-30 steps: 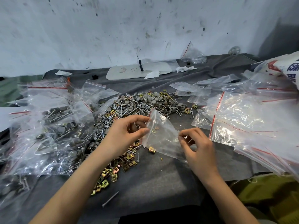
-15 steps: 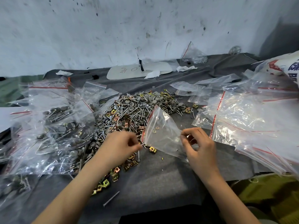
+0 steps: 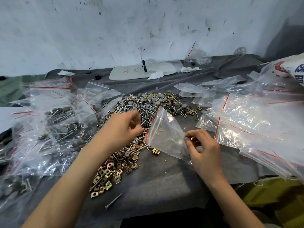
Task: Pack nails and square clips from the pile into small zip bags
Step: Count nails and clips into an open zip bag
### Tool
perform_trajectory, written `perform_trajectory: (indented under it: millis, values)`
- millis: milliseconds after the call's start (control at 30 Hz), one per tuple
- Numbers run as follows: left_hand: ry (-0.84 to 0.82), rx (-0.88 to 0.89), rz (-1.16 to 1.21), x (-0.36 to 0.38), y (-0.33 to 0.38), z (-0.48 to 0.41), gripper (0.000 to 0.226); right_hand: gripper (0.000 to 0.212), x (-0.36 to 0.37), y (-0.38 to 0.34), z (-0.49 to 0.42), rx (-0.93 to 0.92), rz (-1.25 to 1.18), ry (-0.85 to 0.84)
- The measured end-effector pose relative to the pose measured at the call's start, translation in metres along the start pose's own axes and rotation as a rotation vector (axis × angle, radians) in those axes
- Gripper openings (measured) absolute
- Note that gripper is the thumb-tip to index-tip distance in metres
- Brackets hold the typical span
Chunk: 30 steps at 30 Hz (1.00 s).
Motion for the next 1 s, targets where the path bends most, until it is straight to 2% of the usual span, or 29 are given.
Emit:
perform_trajectory:
  millis: [100, 200, 400, 600, 800, 1000]
  values:
    - [-0.006, 0.085, 0.038, -0.004, 0.011, -0.004, 0.01, 0.019, 0.0, 0.0, 0.0, -0.001, -0.007, 0.006]
    - [-0.041, 0.096, -0.031, 0.004, 0.016, -0.005, 0.007, 0.019, 0.0, -0.001, 0.0, 0.004, -0.013, 0.007]
    - [0.02, 0.137, -0.036, 0.009, 0.019, -0.007, 0.009, 0.017, 0.0, 0.0, 0.0, 0.01, -0.024, 0.004]
    - [0.265, 0.027, 0.01, 0.007, 0.003, -0.008, 0.007, 0.015, 0.0, 0.0, 0.0, 0.02, -0.031, 0.005]
    - [0.077, 0.032, 0.184, 0.019, 0.001, -0.011, 0.005, 0.016, 0.0, 0.0, 0.0, 0.033, -0.033, -0.001]
    - [0.059, 0.046, 0.401, 0.017, 0.004, -0.01, 0.008, 0.015, 0.0, 0.0, -0.001, 0.029, -0.036, 0.001]
Point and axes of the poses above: each hand's wrist, its own z-axis away from the middle knuckle, its own x-axis out of the palm, y = z × x, the point moved 2 cm from there along -z, towards the middle knuckle, and after that the axes turned 8 degrees about x, right-handed, at the moved point
